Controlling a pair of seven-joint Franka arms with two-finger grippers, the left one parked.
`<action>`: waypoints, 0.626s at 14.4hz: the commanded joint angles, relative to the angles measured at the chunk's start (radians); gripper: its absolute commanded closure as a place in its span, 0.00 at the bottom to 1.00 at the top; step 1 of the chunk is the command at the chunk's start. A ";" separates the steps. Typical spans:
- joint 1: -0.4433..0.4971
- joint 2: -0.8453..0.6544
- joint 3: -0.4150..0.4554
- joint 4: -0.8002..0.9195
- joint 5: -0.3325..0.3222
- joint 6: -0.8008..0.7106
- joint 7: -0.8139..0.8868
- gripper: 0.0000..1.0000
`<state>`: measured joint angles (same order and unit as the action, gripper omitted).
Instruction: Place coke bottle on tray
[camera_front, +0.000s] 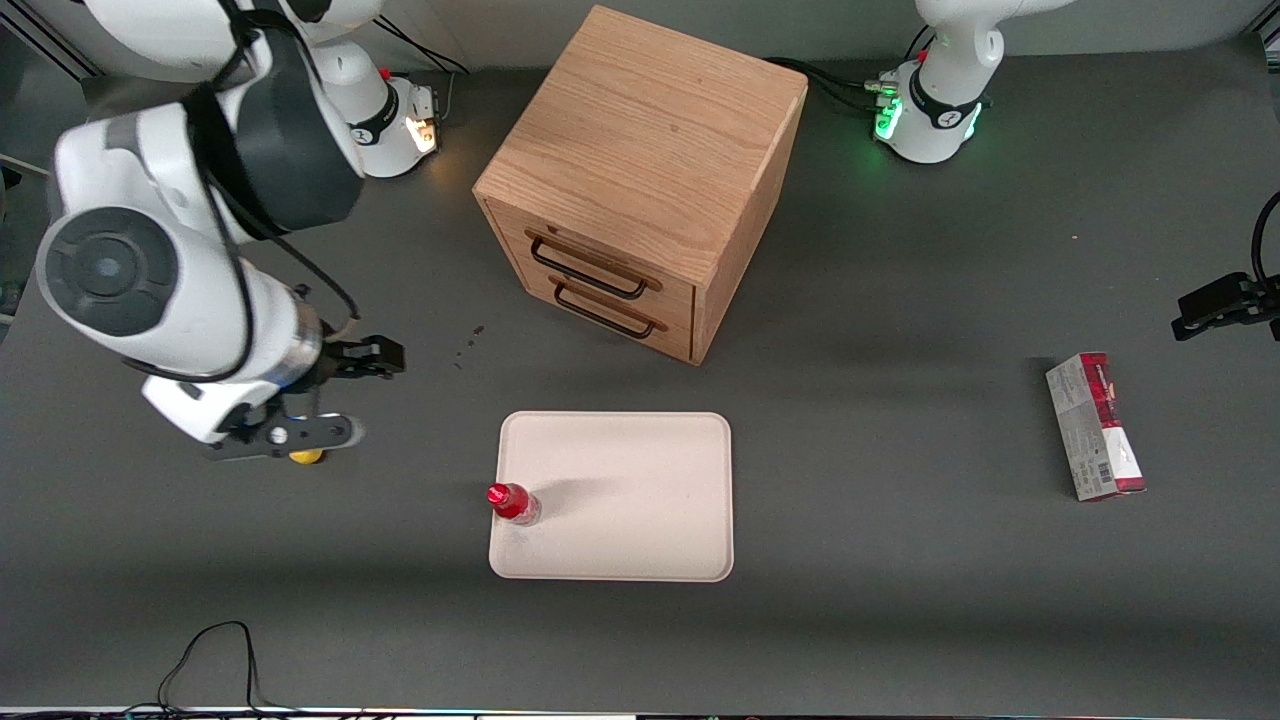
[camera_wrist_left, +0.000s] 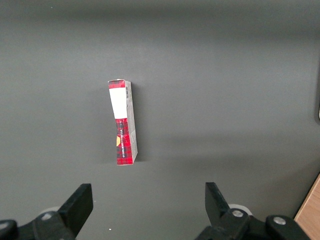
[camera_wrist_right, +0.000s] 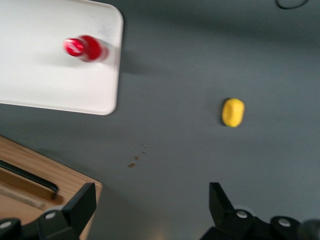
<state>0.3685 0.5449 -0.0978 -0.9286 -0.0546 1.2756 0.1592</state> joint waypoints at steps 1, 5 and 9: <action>-0.009 -0.162 -0.083 -0.244 0.010 0.103 -0.116 0.00; -0.091 -0.353 -0.091 -0.516 0.013 0.292 -0.161 0.00; -0.163 -0.473 -0.085 -0.661 0.013 0.407 -0.156 0.00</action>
<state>0.2296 0.1681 -0.1917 -1.4704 -0.0511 1.6312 0.0111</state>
